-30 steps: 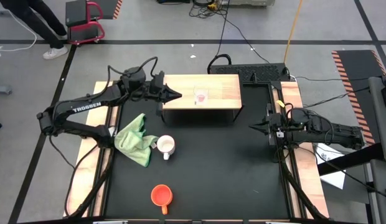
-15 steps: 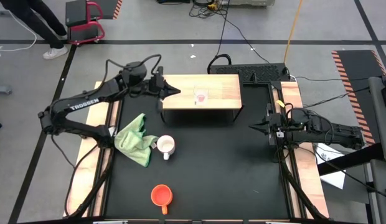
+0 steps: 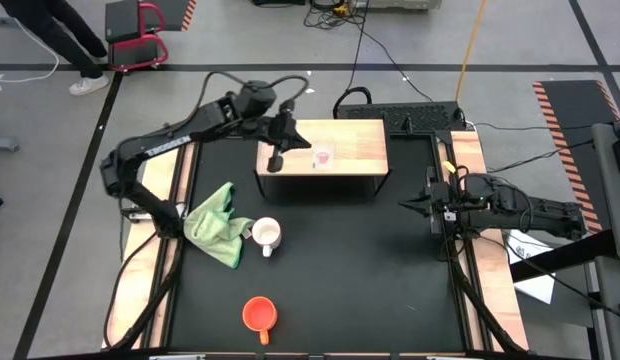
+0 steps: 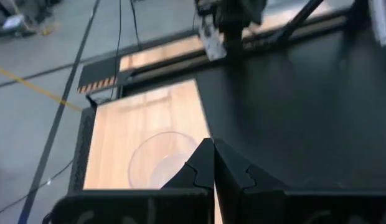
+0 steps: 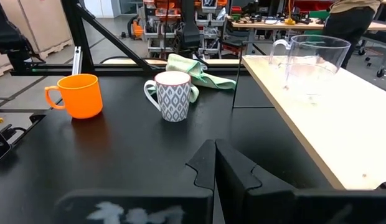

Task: Stack small to large cups/mugs on shelf
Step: Put the transparent mug on the shelf

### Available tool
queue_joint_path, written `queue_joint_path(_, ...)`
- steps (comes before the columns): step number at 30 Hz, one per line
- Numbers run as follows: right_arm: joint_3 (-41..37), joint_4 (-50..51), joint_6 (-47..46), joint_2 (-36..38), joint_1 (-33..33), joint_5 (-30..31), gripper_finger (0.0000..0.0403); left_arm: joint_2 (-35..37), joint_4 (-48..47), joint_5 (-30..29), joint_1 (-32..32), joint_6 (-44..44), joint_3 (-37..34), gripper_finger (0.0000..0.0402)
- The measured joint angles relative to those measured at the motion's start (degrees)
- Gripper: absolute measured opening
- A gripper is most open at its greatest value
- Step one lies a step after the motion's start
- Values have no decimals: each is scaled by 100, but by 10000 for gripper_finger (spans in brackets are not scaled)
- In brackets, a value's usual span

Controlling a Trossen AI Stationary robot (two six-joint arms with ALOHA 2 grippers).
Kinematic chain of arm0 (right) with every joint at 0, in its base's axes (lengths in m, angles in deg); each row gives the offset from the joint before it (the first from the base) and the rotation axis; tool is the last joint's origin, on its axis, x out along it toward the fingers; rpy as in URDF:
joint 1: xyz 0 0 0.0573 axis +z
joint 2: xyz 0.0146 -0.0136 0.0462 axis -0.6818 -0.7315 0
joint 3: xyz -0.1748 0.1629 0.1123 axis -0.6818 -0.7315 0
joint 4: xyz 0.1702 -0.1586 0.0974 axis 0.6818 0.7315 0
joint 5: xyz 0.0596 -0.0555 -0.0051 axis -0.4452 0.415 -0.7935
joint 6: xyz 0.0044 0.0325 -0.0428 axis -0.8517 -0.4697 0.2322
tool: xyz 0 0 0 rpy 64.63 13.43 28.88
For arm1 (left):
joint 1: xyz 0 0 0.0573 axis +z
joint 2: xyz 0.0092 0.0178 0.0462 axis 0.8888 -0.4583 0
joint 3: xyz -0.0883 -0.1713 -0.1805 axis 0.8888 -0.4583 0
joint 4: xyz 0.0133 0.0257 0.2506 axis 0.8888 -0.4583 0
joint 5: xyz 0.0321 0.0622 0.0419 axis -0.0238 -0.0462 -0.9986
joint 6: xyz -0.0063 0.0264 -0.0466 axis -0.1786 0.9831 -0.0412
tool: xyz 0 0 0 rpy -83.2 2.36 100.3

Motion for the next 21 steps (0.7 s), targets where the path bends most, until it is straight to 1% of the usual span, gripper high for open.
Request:
queue_joint_path(5,0,0,-2,-11,0,0,0,-570,-782,-97,51,407,920,1)
queue_joint_path(9,0,-2,-4,-12,0,0,0,-962,-1191,-137,54,518,1516,1)
queue_joint_path(12,0,-1,-4,-12,0,0,0,-1190,-1385,-135,54,658,1908,1)
queue_joint_path(15,0,2,-6,-12,0,0,0,-1382,-1388,-131,51,663,2238,0)
queue_joint_path(21,0,2,-7,-12,0,0,0,-1731,-1489,-136,74,721,2693,0)
